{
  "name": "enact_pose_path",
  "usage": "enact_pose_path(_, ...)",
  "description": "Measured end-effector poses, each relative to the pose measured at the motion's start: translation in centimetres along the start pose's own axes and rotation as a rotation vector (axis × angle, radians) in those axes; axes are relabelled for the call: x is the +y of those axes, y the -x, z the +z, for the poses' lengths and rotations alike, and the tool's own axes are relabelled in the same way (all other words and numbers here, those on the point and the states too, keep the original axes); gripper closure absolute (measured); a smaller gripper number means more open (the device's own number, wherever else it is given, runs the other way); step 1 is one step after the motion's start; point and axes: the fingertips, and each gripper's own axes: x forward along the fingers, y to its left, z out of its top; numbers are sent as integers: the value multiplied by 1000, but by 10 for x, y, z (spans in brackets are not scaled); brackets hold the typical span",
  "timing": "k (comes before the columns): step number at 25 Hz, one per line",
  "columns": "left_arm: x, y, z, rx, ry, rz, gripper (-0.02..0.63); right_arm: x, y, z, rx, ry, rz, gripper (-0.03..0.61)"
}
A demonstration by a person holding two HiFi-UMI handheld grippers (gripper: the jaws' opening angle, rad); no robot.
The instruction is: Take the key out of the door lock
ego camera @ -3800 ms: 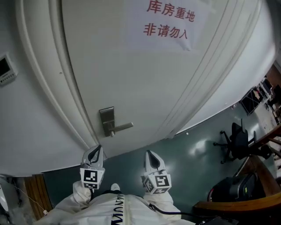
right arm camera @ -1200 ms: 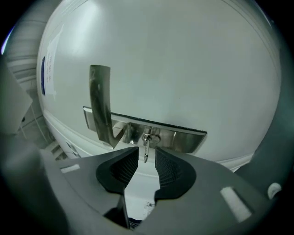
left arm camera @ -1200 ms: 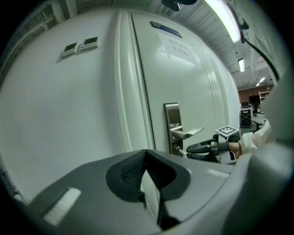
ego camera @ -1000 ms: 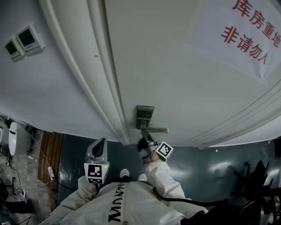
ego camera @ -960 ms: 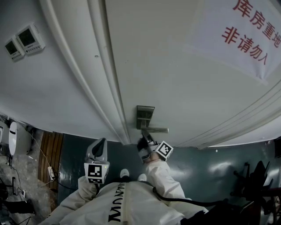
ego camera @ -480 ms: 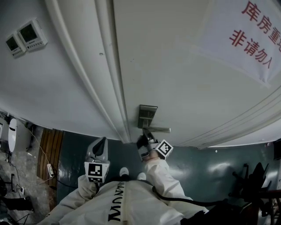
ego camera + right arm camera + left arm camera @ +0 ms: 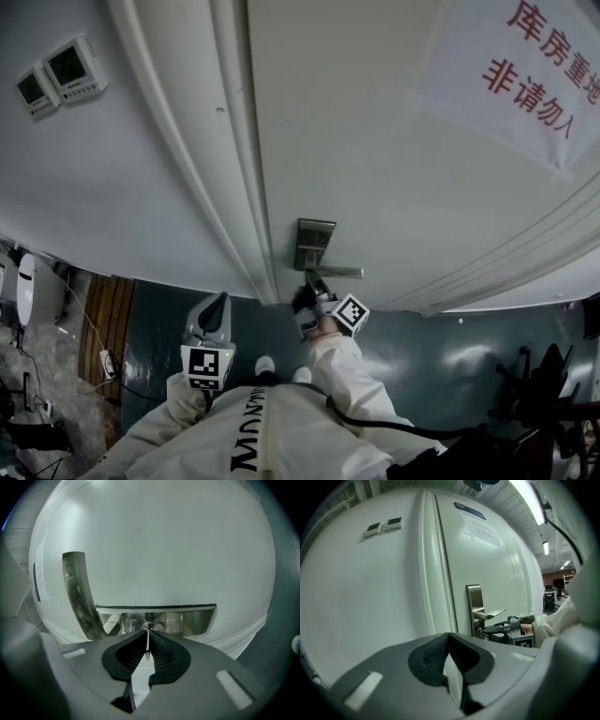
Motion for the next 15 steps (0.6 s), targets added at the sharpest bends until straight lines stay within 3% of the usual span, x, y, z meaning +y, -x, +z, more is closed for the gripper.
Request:
enact_pose_path(7, -1, 6, -2, -4, -1, -2, 614, -9, 37, -29, 23, 0, 9, 556)
enact_pose_path(15, -12, 6, -1, -14, 1, -24, 614, -8, 62, -31, 45, 92, -26, 555)
